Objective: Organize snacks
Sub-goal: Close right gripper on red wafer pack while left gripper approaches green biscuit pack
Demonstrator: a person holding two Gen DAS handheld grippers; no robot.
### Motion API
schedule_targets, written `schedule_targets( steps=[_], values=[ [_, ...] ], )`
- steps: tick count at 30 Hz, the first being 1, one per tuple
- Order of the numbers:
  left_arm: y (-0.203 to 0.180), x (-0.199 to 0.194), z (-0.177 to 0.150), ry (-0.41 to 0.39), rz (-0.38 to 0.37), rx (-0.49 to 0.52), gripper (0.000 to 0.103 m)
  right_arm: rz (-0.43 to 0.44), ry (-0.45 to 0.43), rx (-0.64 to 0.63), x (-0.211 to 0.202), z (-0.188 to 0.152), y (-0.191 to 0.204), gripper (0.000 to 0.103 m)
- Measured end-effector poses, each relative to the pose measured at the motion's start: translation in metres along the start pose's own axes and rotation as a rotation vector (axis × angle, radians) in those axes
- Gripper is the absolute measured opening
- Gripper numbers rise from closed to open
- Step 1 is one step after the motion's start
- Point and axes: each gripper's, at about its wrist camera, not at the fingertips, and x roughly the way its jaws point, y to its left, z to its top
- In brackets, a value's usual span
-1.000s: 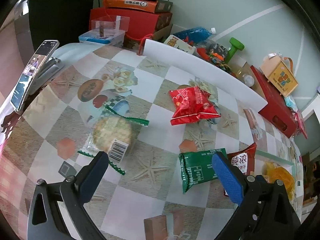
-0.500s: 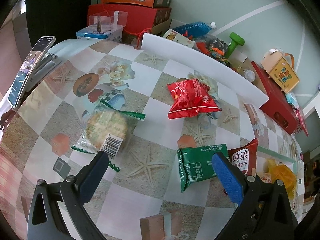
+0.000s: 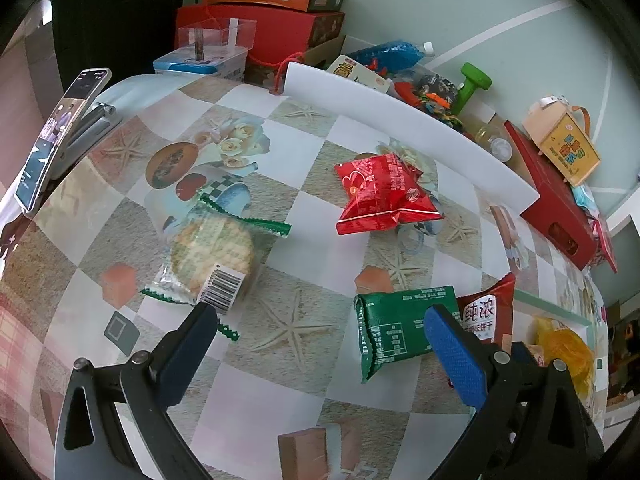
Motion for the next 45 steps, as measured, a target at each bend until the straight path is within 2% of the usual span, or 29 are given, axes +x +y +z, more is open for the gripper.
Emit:
schedule_targets(
  steps=[9, 16, 21, 24, 33, 39, 45],
  values=[
    [0.001, 0.001, 0.000, 0.007, -0.005, -0.003, 0.103, -0.022, 0.010, -0.032, 0.006, -0.003, 0.006, 0.032],
    [0.000, 0.003, -0.001, 0.011, -0.004, 0.000, 0.103, -0.047, -0.002, -0.068, 0.006, -0.004, 0.010, 0.026],
    [-0.007, 0.006, -0.001, 0.009, -0.010, 0.017, 0.103, -0.048, -0.005, -0.048, 0.004, -0.003, 0.006, 0.026],
    [-0.011, 0.008, -0.002, 0.013, -0.024, 0.027, 0.103, -0.019, -0.007, -0.016, 0.000, -0.001, -0.001, 0.026],
    [-0.015, 0.000, 0.000, -0.010, -0.034, 0.015, 0.103, 0.019, -0.060, 0.008, -0.021, 0.008, -0.006, 0.026],
    [-0.019, -0.002, 0.000, -0.018, -0.049, 0.021, 0.103, -0.017, -0.106, 0.040, -0.041, 0.015, -0.022, 0.026],
    [-0.034, 0.014, -0.006, 0.015, -0.037, 0.068, 0.103, -0.049, -0.106, 0.086, -0.046, 0.017, -0.041, 0.026]
  ],
)
